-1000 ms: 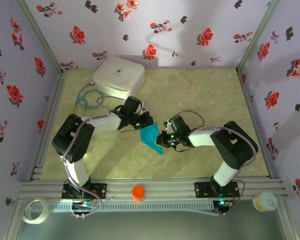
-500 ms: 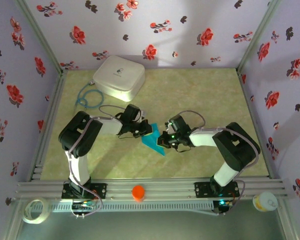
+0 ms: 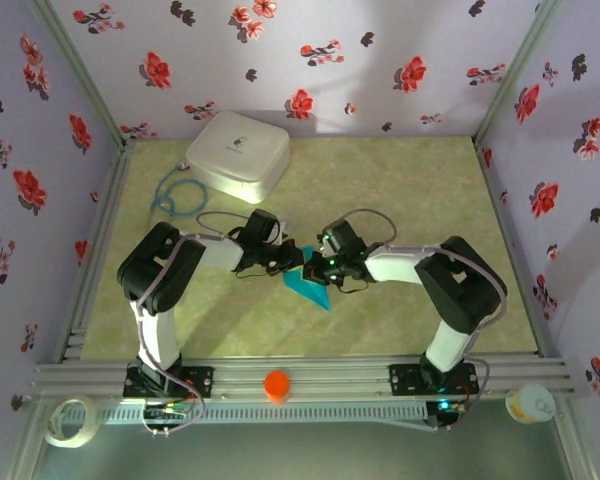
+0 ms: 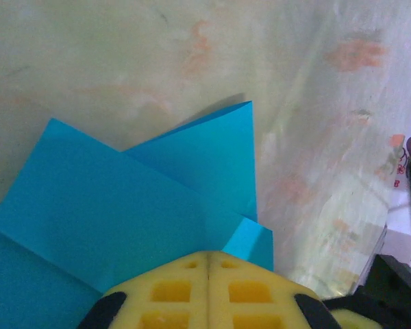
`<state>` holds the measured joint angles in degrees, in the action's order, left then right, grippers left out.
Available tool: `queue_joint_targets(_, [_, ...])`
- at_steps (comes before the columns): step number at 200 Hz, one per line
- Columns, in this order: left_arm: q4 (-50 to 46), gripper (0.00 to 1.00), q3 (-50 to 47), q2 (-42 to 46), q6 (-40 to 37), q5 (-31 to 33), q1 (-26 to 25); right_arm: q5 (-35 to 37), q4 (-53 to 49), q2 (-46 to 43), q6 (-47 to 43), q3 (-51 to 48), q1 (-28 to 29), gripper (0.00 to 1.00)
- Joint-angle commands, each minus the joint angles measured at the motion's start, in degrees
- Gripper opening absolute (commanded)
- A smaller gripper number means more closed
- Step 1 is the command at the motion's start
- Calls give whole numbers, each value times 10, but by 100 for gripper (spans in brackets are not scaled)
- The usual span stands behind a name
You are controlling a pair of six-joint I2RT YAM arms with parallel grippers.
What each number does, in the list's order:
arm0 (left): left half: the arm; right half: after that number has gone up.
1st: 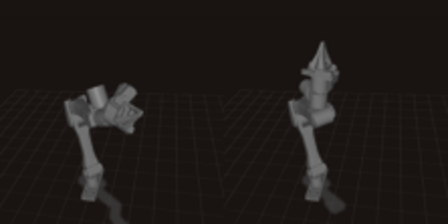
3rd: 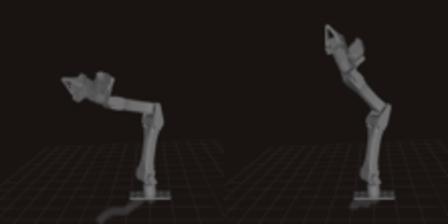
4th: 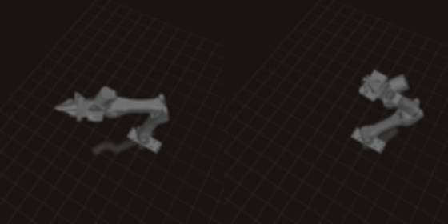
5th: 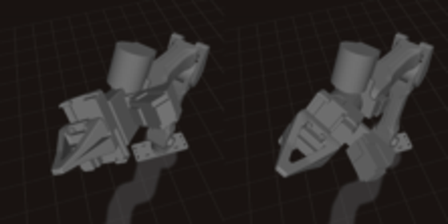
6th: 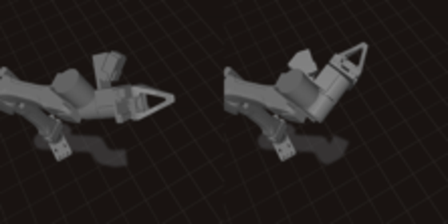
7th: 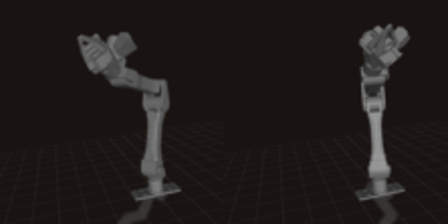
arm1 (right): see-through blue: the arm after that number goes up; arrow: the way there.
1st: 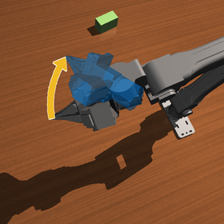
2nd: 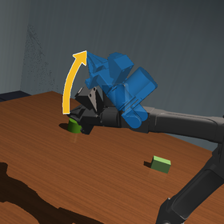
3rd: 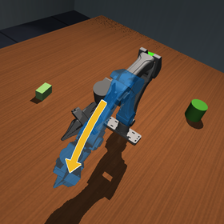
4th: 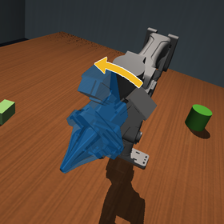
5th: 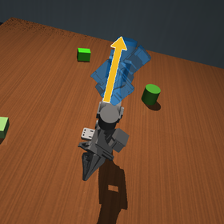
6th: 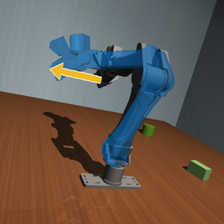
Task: Fold a paper plane with a square sheet of paper (pick it up from the middle)
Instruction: Fourth fold the wing at the center of the table.
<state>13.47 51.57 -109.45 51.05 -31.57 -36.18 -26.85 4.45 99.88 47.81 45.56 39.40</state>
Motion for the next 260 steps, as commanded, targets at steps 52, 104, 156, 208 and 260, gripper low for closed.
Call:
queue_joint_targets(52, [-9, 0, -16, -22, 5, 16, 8, -18, 42, -28, 26, -88, 0, 1])
queue_joint_targets(104, [-7, 0, -17, -26, 10, 18, 11, -24, -4, -106, 5, -144, 0, 1])
queue_joint_targets(156, [-6, 0, -16, -30, 15, 17, 12, -10, 12, -158, 32, -205, 2, 1])
queue_joint_targets(208, [-10, 0, -13, -29, 12, 14, 12, -16, -29, -175, 15, -126, 3, 1])
queue_joint_targets(260, [-11, 0, -15, -28, 15, 14, 12, -30, 11, -118, 30, -149, 6, 3])
